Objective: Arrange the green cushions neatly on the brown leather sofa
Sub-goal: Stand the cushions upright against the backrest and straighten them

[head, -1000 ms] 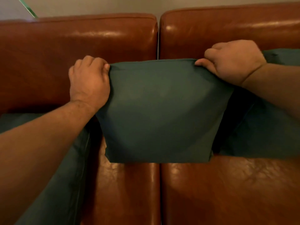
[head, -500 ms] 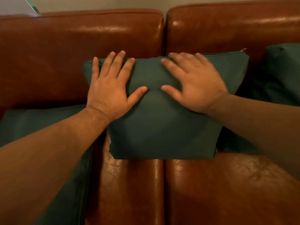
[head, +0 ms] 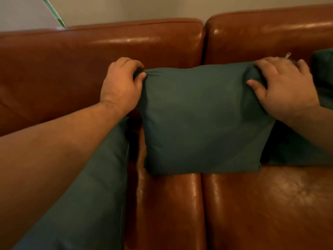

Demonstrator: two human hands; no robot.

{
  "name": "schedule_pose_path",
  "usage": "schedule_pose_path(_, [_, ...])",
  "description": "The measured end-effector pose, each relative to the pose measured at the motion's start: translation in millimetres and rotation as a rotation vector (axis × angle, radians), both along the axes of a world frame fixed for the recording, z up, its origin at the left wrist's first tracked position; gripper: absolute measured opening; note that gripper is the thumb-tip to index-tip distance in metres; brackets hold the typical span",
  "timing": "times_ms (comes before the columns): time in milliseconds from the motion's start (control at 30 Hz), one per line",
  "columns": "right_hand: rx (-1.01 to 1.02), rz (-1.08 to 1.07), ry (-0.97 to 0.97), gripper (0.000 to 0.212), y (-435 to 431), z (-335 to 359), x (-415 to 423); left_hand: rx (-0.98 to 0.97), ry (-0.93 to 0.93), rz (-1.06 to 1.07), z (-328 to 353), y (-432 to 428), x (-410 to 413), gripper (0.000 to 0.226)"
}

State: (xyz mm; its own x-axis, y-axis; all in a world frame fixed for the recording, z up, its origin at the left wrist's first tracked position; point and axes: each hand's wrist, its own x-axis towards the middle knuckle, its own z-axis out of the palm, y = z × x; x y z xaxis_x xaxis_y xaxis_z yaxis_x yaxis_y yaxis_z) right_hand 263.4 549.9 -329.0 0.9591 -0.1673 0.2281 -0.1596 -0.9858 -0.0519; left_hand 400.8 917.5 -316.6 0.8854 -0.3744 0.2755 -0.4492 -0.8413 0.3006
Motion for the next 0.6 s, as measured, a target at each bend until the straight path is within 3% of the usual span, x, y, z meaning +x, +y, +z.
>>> schedule_pose_path(167, [0.176, 0.037, -0.096, 0.049, 42.9, -9.6, -16.3, -0.178, 0.074, 0.187, -12.5, 42.3, -31.8, 0.034])
schedule_pose_path(267, [0.246, 0.068, -0.107, 0.052, 75.1, -5.1, -23.3, -0.121, 0.179, 0.287, -33.1, 91.0, -60.4, 0.035])
schedule_pose_path(467, [0.299, 0.408, -0.1, 0.037, 198.0, -7.7, -21.9, 0.039, 0.329, 0.44, -71.3, 196.6, -112.3, 0.038])
schedule_pose_path(600, [0.395, 0.471, 0.022, 0.038, 294.2, -40.2, -20.1, 0.061, 0.319, 0.459, -90.0, 255.0, -130.0, 0.058])
